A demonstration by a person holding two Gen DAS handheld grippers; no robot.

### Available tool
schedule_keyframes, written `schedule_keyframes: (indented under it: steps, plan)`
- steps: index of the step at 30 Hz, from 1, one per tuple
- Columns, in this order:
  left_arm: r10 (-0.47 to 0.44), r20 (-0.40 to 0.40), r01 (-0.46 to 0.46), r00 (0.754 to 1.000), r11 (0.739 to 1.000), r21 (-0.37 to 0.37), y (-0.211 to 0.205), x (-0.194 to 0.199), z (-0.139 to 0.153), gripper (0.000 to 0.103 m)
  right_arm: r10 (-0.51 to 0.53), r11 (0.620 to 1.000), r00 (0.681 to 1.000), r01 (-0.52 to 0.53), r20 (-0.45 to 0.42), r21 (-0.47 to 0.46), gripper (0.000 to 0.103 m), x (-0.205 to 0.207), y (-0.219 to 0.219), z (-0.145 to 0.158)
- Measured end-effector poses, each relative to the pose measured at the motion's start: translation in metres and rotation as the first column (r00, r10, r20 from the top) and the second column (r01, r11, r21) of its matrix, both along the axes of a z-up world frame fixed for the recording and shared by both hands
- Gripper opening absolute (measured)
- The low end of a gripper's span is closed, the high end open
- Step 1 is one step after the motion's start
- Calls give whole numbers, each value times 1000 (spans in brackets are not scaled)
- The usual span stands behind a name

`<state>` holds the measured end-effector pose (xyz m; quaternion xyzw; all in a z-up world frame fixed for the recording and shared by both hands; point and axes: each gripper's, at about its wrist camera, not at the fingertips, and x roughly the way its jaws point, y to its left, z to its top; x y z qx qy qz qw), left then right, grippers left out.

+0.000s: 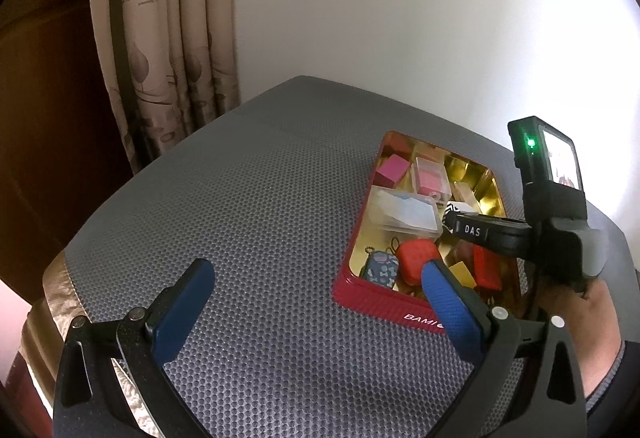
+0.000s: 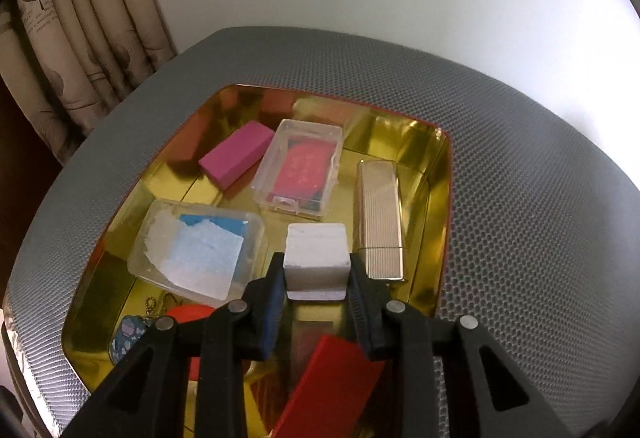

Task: Organize rigid objects
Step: 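Lower the white cube into the tin and open the right tool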

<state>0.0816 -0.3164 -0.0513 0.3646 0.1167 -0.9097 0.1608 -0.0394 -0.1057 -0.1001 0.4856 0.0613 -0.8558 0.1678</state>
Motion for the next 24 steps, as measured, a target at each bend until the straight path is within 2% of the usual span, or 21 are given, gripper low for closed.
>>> schedule_keyframes:
  steps: [9, 15, 20, 24]
  plan:
    - [-9, 6, 9, 1000, 1000, -7, 5, -2, -1, 103, 6, 1000, 1000, -6, -14, 23, 30, 5, -4, -2]
    - [-21, 9, 21, 1000, 1000, -19, 9, -3, -3, 103, -26, 995, 998, 31, -48, 91, 31, 10, -10, -8]
    - [-24, -1, 24, 1000, 999, -38, 15, 0, -1, 103, -47, 996, 998, 50, -43, 77, 31, 11, -7, -8]
    - [-41, -4, 41, 999, 997, -63, 22, 0, 1, 103, -35, 998, 998, 38, -60, 44, 32, 21, -2, 8]
